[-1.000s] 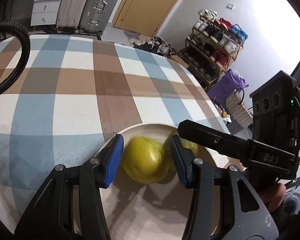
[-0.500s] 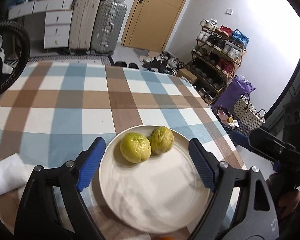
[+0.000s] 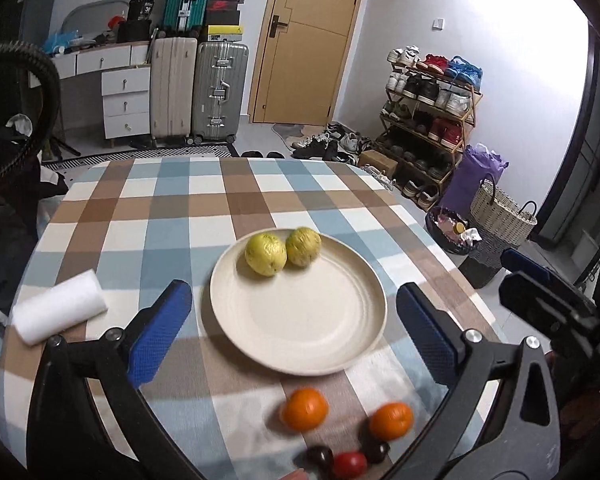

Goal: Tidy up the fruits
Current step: 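Withdraw both tools from the plate back toward the remaining fruits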

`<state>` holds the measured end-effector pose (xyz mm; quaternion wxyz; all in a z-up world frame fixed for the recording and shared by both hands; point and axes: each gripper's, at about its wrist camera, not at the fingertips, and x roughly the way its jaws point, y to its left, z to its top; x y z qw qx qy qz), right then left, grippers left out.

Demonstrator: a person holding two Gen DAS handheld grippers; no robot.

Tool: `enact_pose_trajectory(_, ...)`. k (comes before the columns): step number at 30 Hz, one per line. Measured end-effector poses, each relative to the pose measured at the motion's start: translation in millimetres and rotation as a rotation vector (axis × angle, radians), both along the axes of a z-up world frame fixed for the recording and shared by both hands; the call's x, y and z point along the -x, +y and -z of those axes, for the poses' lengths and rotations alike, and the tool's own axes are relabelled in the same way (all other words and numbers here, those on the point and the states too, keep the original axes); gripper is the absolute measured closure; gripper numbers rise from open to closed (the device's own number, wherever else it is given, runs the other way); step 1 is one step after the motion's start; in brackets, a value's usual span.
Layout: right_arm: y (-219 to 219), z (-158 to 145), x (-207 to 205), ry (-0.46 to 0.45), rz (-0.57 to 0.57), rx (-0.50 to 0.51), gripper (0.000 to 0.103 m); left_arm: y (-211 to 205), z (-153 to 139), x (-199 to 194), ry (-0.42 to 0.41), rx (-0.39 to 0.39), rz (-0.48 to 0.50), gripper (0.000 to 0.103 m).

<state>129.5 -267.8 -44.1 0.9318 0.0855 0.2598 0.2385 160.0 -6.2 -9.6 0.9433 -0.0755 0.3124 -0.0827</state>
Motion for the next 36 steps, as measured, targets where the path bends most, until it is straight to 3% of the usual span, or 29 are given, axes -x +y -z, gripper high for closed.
enact_pose_trajectory(4, 5.3, 2.8, 34.8, -0.069, 0.004, 0.068, 0.0, -5.9, -0.7, 31.2, -0.009, -0.012, 0.004, 0.001)
enact_pose_trajectory(12, 1.3, 20.1, 73.7, -0.064, 0.008, 0.057, 0.0, -7.0, 19.4, 73.8, 0.028, -0.011, 0.01, 0.001)
enact_pose_trajectory(21, 3.0, 50.7, 92.6, 0.029, 0.008, 0.094, 0.0, 3.8, 57.9, 92.0, 0.093, 0.007, -0.011, 0.001)
enact_pose_trajectory(36, 19.0, 113.1, 67.8, 0.231, -0.038, 0.096, 0.001, 22.3, 93.2, 81.5, 0.165, 0.05, -0.001, 0.001)
